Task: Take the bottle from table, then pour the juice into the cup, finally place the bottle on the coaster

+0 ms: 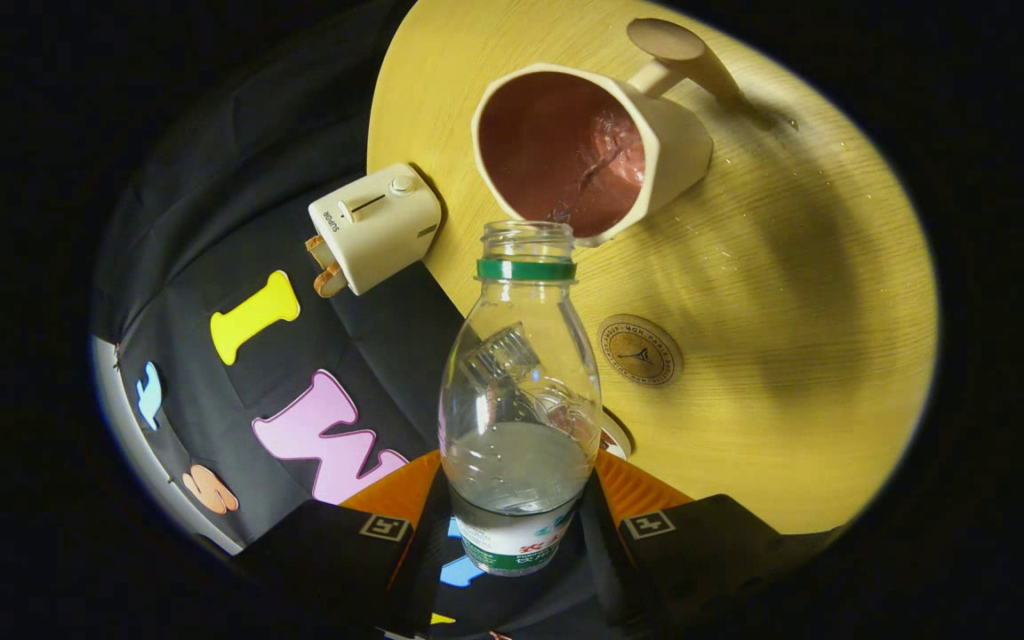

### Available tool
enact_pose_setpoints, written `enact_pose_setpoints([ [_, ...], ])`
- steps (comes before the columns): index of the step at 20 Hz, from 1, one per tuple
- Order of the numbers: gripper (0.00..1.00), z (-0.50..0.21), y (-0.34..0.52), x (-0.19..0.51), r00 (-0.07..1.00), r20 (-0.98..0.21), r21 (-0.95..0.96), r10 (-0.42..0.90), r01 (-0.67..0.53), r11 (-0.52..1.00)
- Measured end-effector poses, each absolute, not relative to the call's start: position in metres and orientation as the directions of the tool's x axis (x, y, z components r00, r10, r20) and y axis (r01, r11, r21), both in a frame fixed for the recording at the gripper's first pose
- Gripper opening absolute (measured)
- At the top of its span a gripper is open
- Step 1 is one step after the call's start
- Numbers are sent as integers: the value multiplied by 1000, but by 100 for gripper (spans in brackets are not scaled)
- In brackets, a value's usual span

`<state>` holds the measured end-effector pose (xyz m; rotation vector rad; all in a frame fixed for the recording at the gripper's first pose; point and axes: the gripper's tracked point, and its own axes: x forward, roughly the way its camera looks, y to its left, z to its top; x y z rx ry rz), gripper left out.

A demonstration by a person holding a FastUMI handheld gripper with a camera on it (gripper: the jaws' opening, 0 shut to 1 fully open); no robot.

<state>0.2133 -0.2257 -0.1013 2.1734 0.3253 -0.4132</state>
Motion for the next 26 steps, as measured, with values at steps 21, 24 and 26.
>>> enact_pose_setpoints([
  [21, 72, -78, -261, 215, 936, -352, 566, 30, 238, -789],
  [24, 72, -78, -262, 216, 938, -346, 565, 31, 234, -791],
  [26, 72, -78, -260, 217, 939, -342, 566, 32, 233, -791],
])
